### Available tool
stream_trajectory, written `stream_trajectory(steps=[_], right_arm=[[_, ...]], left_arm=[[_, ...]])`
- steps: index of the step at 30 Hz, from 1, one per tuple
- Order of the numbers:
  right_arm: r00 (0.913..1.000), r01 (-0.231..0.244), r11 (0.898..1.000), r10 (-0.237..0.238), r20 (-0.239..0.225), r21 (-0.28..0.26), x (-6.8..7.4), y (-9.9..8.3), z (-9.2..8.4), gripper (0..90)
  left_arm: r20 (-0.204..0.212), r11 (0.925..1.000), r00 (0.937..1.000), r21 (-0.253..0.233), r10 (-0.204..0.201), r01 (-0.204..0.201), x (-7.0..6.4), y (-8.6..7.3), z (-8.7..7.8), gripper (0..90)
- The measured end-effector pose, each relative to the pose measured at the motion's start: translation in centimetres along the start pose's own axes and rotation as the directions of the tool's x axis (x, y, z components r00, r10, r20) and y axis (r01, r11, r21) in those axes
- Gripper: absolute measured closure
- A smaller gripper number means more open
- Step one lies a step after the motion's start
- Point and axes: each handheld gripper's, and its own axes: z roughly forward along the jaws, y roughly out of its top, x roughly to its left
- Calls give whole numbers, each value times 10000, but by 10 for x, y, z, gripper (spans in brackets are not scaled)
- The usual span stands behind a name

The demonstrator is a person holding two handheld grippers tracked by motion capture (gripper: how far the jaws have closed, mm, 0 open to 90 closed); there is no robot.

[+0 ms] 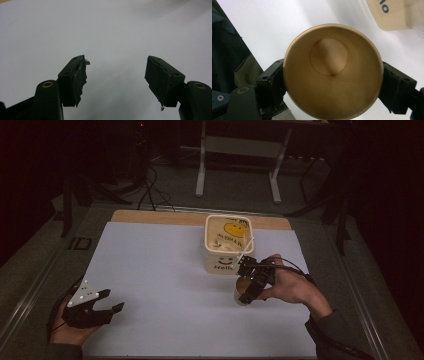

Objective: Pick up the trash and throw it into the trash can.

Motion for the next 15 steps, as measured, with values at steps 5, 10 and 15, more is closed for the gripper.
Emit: stream_trajectory(steps=[5, 10, 15], right_arm=[[9999, 101, 9999, -101, 110, -17, -1, 1, -10, 180], [9996, 150, 9999, -149, 244, -36, -3, 3, -21, 180], [9993, 145, 9999, -143, 360, -68, -7, 4, -33, 180]], left_arm=[[9, 10000, 10000, -14, -8, 8, 0, 0, 0, 334], [25, 10000, 10000, 3, -7, 7, 0, 0, 0, 334], [36, 10000, 10000, 16, -14, 14, 0, 0, 1, 333]])
